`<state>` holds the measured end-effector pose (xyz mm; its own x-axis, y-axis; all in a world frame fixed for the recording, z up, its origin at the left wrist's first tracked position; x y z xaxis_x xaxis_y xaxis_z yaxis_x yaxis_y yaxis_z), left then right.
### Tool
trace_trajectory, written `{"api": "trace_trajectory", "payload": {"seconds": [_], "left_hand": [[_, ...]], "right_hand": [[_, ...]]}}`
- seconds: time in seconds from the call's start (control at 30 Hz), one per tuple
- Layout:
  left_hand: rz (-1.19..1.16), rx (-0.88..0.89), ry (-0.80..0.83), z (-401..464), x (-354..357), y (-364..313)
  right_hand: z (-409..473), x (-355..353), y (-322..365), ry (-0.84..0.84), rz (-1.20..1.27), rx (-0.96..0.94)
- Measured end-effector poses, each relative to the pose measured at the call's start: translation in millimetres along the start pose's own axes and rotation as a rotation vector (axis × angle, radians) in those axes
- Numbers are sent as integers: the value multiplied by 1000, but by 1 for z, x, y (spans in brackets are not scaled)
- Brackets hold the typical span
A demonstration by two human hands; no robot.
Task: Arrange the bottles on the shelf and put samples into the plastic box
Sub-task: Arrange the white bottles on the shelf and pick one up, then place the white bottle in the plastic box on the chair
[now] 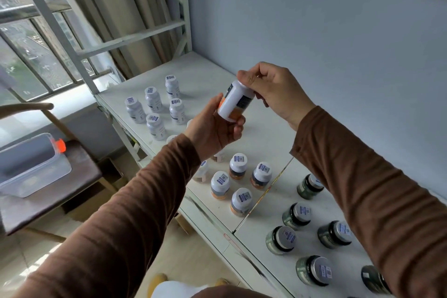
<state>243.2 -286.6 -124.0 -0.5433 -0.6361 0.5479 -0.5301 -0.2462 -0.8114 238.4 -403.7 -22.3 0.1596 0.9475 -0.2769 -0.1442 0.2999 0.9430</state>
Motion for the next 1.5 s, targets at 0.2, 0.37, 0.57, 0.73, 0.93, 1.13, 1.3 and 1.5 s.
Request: {"api": "trace_trajectory", "payload": {"seconds": [0.2,0.37,0.57,0.73,0.93,1.13,1.3,1.5], "left_hand": [[539,314,-223,-24,-20,-20],[881,477,-584,-64,-41,-30],[1060,532,-715,-129,-90,-46],[1280,337,-759,-213,-174,-50],[1568,31,-878,-349,-296,-58],[1624,-166,-930,-438,-402,-66],[1618,-259,-908,-450,-477,-74],[1582,-384,-927,-443,-572,-102]], "right_hand": [[-8,10,-12,68,-68,20],[-15,54,-14,99,47,27],[-20,135,-1,187,98,33],[-25,240,12,257,43,26],[-49,402,33,404,-65,-7],[-58,519,33,464,-173,11],[-33,596,9,505,-240,65],[24,688,-27,568,-260,112]]}}
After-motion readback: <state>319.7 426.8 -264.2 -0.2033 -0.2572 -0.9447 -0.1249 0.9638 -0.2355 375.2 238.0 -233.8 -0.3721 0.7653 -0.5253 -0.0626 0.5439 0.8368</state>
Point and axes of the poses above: each hand's wrist, its own z-axis towards the middle knuckle, its own x-axis out of the palm, y = z × x, the point moved 7 cm from there along z, towards the middle knuckle, and after that the axes turned 10 degrees about z, right-handed, at the moved point
